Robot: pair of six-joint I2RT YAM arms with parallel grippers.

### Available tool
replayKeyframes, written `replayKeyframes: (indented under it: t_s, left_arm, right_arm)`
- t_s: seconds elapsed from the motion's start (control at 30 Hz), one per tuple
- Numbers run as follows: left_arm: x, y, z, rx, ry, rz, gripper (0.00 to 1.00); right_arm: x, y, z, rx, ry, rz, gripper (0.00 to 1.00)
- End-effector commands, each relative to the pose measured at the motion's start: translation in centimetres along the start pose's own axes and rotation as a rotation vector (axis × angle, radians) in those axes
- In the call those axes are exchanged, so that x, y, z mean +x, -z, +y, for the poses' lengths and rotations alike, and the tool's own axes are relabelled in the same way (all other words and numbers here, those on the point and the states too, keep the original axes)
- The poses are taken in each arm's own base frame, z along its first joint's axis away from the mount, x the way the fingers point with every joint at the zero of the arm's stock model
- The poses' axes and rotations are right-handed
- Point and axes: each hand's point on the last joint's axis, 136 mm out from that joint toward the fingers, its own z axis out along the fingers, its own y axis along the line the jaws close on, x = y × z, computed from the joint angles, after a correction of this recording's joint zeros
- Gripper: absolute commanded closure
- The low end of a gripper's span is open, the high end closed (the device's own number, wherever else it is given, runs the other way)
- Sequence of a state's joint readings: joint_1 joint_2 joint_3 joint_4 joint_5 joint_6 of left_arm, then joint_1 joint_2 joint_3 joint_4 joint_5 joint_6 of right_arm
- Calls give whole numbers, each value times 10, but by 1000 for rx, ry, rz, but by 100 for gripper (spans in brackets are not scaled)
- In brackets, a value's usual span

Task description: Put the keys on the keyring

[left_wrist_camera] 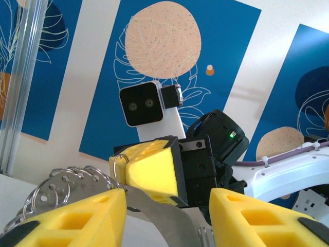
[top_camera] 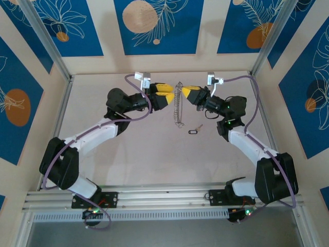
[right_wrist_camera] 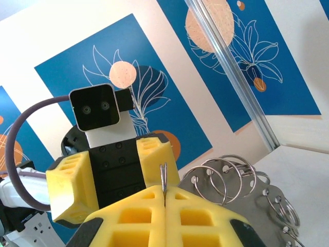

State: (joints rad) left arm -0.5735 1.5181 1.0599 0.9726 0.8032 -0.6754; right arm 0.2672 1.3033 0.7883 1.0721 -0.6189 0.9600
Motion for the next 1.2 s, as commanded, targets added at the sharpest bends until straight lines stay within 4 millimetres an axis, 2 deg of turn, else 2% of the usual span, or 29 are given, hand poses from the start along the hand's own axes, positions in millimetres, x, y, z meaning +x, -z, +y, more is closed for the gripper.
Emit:
replayKeyframes:
  t_s: [0.0,0.23,0.83,1.17]
  left_arm:
    - [-6,1,1,5,3,-24,58]
    - [-5,-3,4,19,19,-21,61]
    - [-9,-4,5,13,-6,-35,62]
    - [-12,-4,5,10,-19,-50,70]
  right_arm:
    - [-14,-4,16,-51,34,-64,100]
    - [-7,-13,22,-81,23,-48,100]
    - [1,-17,27,-101,12,-33,100]
    - [5,-19,29,-109,6,-20,100]
